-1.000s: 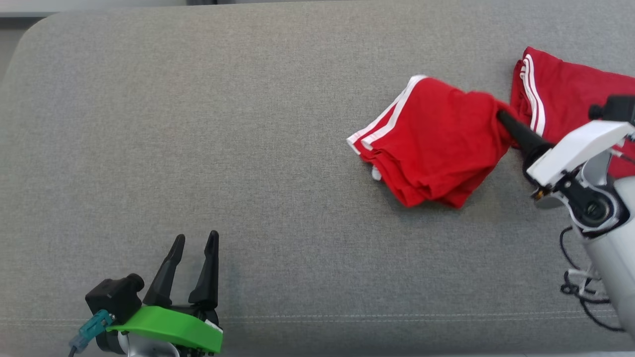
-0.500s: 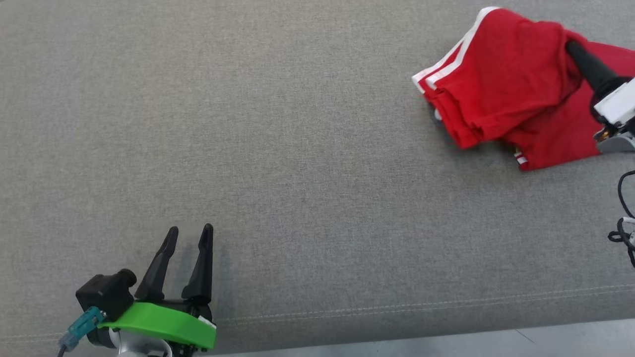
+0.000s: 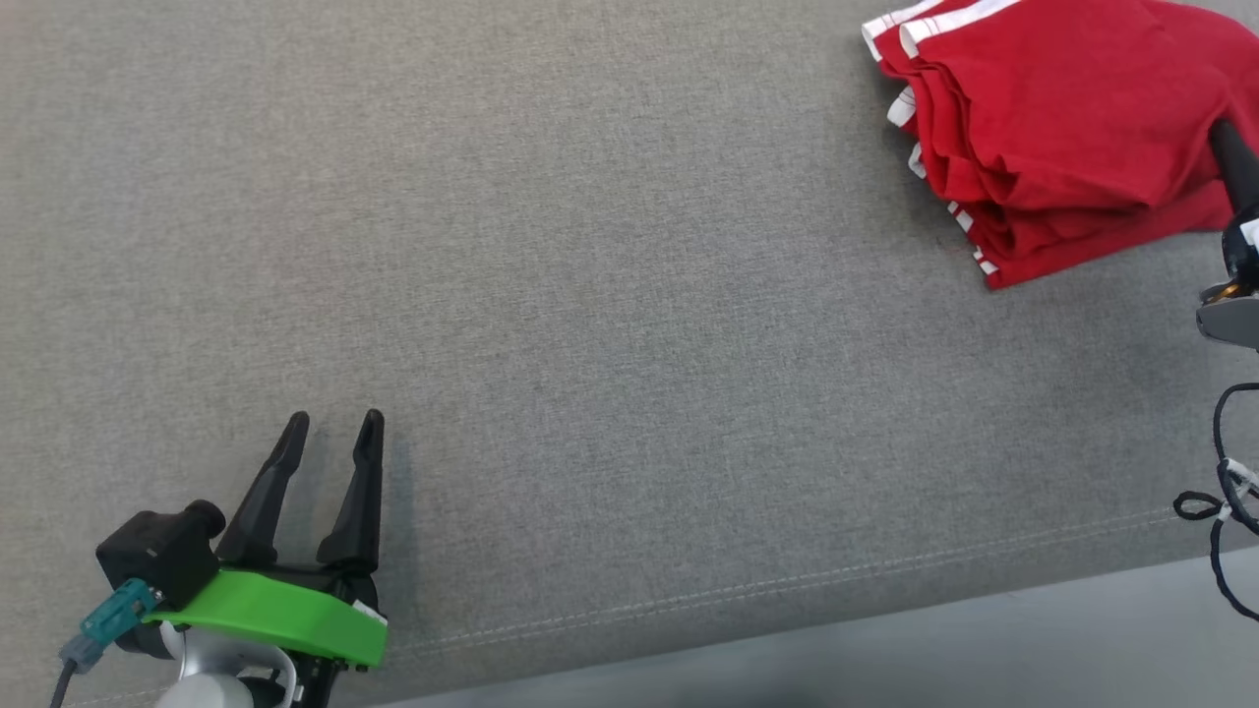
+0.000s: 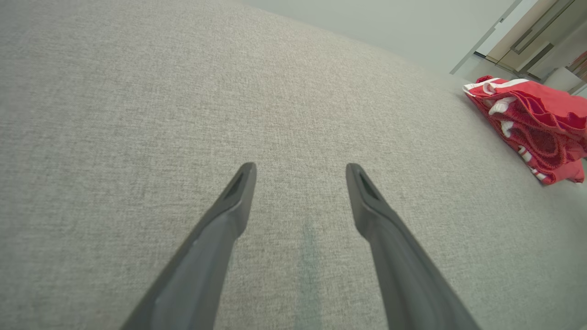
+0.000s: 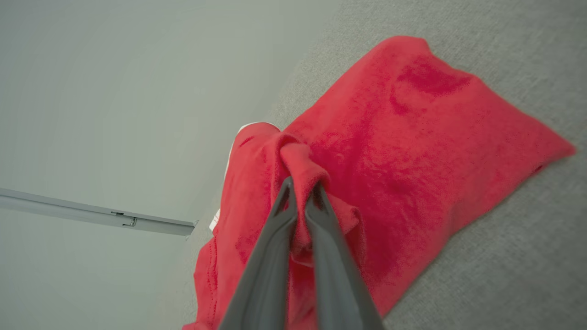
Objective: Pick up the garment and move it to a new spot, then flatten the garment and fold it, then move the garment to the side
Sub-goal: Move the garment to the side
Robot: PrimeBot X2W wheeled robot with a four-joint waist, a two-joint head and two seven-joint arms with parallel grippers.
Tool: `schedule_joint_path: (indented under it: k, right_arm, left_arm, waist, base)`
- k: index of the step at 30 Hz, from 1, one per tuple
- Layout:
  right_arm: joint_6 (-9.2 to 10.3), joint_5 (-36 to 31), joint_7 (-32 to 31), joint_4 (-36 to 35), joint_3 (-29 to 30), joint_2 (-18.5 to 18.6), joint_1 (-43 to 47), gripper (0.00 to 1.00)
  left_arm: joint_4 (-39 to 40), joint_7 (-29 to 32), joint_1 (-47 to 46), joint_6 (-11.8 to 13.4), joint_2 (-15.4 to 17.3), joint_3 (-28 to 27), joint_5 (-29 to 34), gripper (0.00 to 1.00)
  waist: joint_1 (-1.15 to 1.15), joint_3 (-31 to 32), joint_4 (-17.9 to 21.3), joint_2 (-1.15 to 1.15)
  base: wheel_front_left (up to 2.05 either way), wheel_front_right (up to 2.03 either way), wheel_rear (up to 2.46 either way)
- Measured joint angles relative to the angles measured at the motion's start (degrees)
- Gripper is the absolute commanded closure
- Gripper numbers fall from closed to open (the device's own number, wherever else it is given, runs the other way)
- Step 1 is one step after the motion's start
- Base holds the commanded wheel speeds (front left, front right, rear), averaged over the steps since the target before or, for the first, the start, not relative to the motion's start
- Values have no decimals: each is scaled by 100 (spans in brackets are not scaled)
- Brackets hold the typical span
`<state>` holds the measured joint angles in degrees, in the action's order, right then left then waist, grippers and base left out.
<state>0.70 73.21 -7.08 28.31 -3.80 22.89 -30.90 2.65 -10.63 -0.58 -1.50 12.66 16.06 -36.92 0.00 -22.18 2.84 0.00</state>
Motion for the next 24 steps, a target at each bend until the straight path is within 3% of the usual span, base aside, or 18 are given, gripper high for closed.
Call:
schedule_joint_path:
  k: [3,4,5,6,7,8,18,24]
  right_arm:
    - [-1,-1,213,154,53,-123,46,100]
    - [2,-5,307,221,82,-155,51,95]
    - [48,-14,420,292,120,-179,53,73]
    - [47,-19,515,363,144,-196,55,60]
    - [48,-31,594,420,160,-216,58,38]
    - [48,-57,678,464,167,-246,58,0]
    - [-81,-233,1423,642,253,-405,119,0]
    - [-269,-839,2096,557,234,-44,530,0]
  left_arm:
    - [78,49,-46,32,83,-67,12,0]
    - [113,51,-60,55,104,-93,31,0]
    - [137,52,-62,56,127,-107,69,0]
    - [152,56,-62,56,140,-114,113,0]
    - [158,58,-63,56,146,-114,135,0]
    - [163,75,-66,57,146,-112,138,0]
    - [123,175,-270,56,110,20,138,0]
    - [-88,37,-292,52,-45,49,138,0]
  waist:
    - [0,-134,140,0]
    - [0,-176,193,0]
    - [0,-213,245,0]
    - [0,-249,298,0]
    - [0,-282,352,0]
    - [0,-311,404,0]
    - [0,-343,644,0]
    - [0,-124,509,0]
  base:
    - [0,0,0]
    - [0,0,0]
    - [0,0,0]
    - [0,0,0]
    - [0,0,0]
    - [0,0,0]
    - [0,0,0]
    - [0,0,0]
